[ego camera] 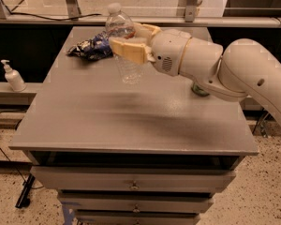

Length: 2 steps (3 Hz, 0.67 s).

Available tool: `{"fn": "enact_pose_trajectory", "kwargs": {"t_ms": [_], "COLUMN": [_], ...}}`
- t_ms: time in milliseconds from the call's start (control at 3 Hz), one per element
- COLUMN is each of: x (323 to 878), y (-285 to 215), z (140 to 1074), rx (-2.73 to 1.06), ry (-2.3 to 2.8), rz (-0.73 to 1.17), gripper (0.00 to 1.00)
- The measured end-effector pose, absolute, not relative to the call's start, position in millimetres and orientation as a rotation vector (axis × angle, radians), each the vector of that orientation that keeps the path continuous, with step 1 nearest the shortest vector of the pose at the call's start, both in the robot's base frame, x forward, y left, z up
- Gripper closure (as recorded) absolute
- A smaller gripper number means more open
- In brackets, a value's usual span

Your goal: Place water bottle upright

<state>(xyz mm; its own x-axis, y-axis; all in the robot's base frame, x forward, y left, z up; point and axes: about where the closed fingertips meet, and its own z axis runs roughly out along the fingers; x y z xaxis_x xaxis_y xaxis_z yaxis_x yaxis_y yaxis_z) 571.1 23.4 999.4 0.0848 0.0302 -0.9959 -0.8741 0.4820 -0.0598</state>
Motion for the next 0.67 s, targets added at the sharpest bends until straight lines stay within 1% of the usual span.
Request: {"fn": "enact_pose_trajectory", "kwargs": {"t_ms": [667], "x": [571], "y": [26], "z": [964], "rx": [-0.817], "ry": [1.258], "rz": [0.855], "gripper": [1.00]}}
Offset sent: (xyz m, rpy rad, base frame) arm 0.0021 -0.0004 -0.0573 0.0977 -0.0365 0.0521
